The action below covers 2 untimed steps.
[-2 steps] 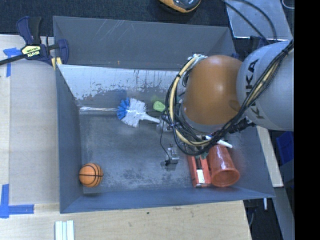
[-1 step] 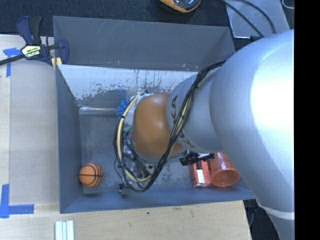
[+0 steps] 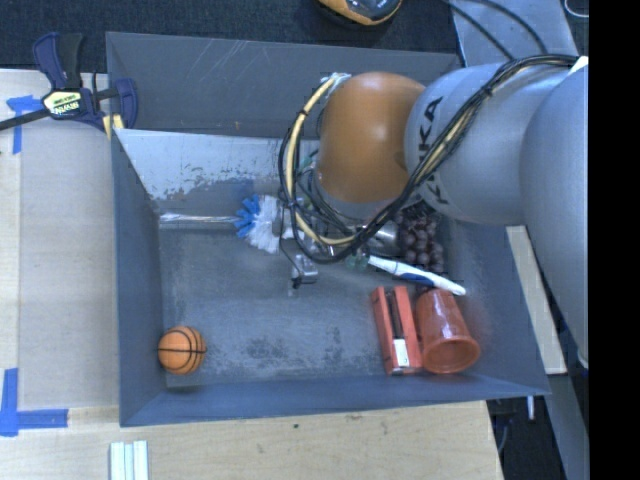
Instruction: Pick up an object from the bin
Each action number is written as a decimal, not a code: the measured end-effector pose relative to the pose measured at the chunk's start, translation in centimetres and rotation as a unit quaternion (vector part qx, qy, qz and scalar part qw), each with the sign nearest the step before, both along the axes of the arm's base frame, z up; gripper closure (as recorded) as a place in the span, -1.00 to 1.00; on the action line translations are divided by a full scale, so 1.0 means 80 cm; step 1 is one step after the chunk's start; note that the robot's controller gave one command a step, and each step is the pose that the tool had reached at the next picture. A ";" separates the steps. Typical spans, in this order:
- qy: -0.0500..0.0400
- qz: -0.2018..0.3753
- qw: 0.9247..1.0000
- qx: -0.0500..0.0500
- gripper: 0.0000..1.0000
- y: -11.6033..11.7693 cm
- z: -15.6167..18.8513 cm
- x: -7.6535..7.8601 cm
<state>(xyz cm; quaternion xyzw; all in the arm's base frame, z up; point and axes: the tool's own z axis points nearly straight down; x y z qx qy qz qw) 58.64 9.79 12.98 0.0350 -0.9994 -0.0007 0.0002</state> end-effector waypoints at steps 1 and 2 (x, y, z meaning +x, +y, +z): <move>0.002 -0.179 0.984 -0.001 -1.00 -0.122 -0.028 -0.081; 0.002 -0.067 0.998 -0.002 -1.00 -0.017 -0.070 0.053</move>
Offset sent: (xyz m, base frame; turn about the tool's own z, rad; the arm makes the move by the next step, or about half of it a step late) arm 0.0397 -0.0148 -0.0598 0.1411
